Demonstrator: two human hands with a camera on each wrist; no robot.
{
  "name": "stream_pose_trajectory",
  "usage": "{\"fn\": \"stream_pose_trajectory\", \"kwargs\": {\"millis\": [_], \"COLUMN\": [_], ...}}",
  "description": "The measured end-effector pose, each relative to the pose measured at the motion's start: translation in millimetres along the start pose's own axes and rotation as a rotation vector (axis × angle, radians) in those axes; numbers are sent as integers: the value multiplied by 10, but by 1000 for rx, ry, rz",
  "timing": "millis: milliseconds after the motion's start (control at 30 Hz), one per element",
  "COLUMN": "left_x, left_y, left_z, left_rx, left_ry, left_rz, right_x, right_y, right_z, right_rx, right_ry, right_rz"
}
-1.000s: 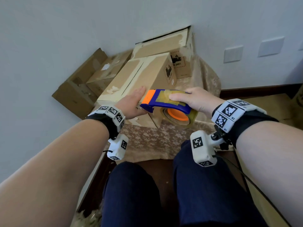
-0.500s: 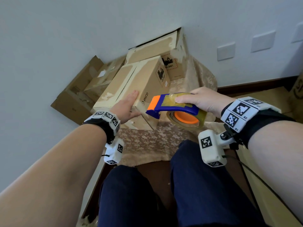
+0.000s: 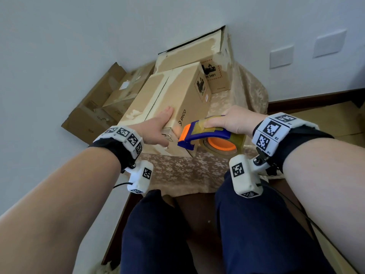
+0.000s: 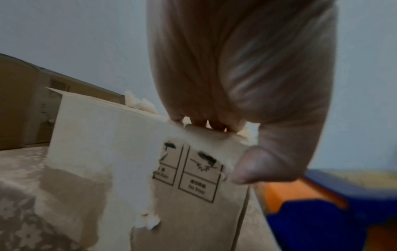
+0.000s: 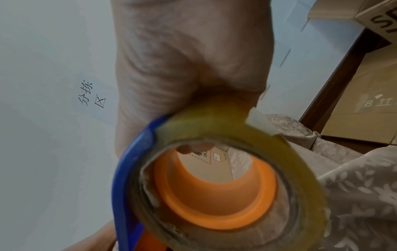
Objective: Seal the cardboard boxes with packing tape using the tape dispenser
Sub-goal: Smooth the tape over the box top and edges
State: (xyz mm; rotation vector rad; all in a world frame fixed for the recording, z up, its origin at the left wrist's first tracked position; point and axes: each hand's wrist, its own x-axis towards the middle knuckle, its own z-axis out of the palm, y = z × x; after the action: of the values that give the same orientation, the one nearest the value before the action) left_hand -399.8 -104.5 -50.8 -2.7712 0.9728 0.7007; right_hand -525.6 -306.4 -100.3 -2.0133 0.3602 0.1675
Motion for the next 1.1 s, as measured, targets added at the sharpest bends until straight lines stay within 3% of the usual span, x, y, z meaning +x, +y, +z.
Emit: {"fn": "stream_pose_trajectory", "kwargs": {"millis": [167,433,867,1100], "left_x": [52,234,285,313], "left_y": [133,182,228,208], "left_z": [-79,9,43,60], "left_rx": [-226,-49,-32,-32], "left_ry": [-37,39,103,116], "left_rz": [-49,-105,-161,-174], "right_x": [17,46,117,175], "right_y": [-90,-185,-281,-402], "right_z": [18,-16,-48,-120], "right_rx": [-22,24,183,157], "right_ry": [-15,1,-6,8], "right_rz": [10,63,118,189]}}
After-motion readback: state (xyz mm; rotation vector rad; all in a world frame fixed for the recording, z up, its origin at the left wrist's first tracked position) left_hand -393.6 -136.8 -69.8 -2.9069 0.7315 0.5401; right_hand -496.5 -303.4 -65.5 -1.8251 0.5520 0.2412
